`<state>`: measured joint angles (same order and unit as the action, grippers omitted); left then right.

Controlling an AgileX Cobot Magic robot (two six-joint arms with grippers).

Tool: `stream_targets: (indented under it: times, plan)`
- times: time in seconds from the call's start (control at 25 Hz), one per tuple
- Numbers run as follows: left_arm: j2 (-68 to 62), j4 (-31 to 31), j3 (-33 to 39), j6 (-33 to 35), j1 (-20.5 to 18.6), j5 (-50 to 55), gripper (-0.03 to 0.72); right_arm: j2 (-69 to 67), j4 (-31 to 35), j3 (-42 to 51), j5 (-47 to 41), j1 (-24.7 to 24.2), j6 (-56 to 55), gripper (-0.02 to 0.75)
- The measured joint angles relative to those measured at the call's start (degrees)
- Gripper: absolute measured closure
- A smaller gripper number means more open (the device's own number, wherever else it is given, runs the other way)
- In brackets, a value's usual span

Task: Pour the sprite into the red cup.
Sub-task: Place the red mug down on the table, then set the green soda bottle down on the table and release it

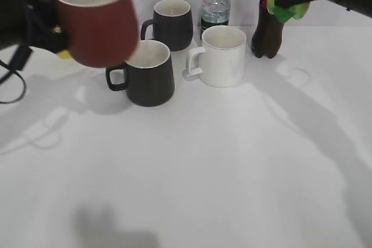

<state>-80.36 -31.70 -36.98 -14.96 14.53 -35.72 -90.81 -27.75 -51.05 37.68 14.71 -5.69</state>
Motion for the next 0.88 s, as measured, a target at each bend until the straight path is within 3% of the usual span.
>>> stream_targets:
  times: [0.2,0.48,0.64,0.88]
  plan:
    - [0.32,0.14,0.02,0.0,-6.23,2.49,0.639,-1.99,8.24,0.0,2.0,0.0,-0.5,0.309]
    - [0.07,1.03,0.07,0.0,-12.42,4.34,0.639,-3.91,14.63,0.1,-1.12,0.0,-6.92,0.309]
    - [-2.5,1.54,0.07,0.0,-14.65,4.18,0.639,-3.91,15.87,0.71,-6.81,0.0,-6.44,0.309]
    - [-9.32,4.91,0.07,3.99,-15.04,1.05,0.639,-3.91,17.64,5.47,-7.66,-0.06,-1.33,0.309]
